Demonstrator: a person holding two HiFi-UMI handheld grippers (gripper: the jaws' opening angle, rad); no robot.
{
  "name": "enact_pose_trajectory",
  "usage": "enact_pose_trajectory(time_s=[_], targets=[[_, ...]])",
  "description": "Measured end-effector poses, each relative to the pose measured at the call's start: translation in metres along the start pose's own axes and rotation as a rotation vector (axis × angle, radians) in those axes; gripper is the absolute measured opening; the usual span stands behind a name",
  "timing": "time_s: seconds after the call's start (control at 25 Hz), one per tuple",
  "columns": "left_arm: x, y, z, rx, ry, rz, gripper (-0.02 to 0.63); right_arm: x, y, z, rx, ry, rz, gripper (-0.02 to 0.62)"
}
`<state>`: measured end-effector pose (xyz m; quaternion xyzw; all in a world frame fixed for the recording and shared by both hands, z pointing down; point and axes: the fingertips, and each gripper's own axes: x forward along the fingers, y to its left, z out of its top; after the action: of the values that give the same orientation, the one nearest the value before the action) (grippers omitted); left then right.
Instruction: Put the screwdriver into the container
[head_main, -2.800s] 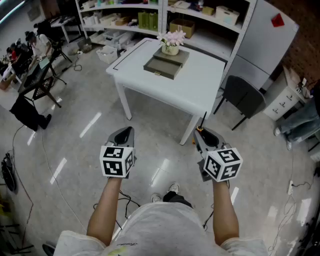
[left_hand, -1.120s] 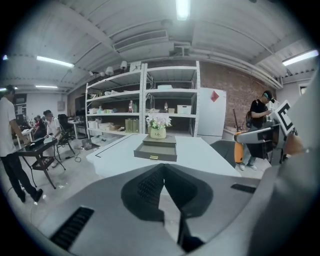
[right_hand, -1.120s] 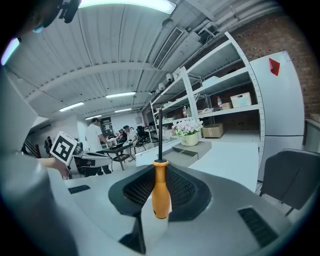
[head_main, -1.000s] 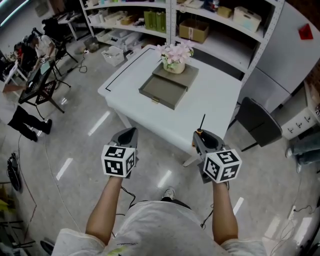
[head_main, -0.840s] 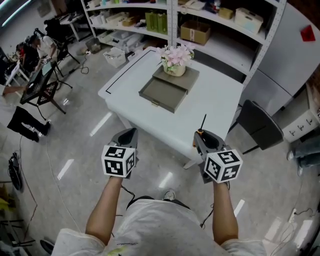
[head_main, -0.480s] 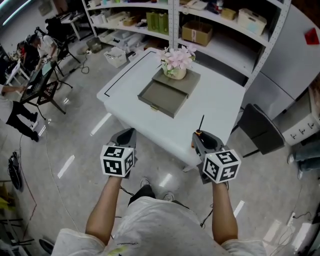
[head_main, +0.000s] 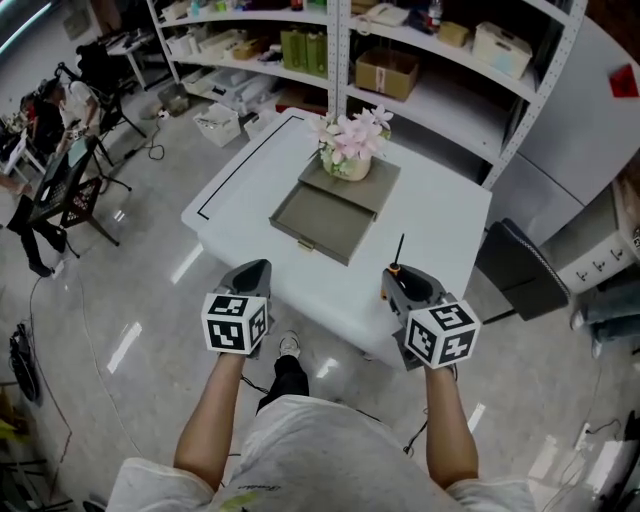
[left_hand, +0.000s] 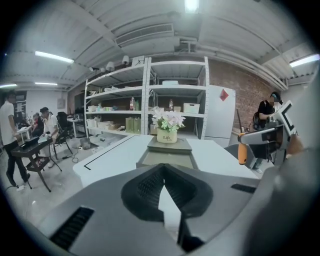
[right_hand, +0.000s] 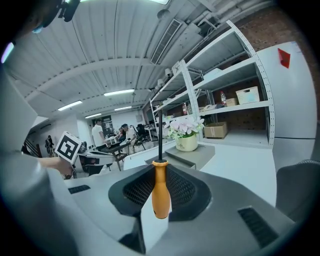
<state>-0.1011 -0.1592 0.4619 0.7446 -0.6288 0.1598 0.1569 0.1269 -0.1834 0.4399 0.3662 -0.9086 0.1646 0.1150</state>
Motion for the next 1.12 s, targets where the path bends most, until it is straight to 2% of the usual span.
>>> enact_pose_trajectory(time_s=[0.24,0.72,0.88,1.12], targets=[[0.045,0.031,0.022,0.021,0.001,-0.048,0.005,0.044,-0.010,0.021,-0.012,0.015,-0.033,0.075],[0.124,0.081,0.048,0.041,0.046,-0.166,0.005,0.125,-0.020,0.044,-0.024,0.112,-0.081,0.075],[0.145,0.092,0.052,0.048,0.055,-0.207,0.005,0.148,-0.020,0.042,-0.033,0.175,-0.081,0.075],[0.171,0.103,0.056,0.070,0.070,-0.266,0.005,0.179,-0.022,0.027,-0.059,0.323,-0.062,0.075]])
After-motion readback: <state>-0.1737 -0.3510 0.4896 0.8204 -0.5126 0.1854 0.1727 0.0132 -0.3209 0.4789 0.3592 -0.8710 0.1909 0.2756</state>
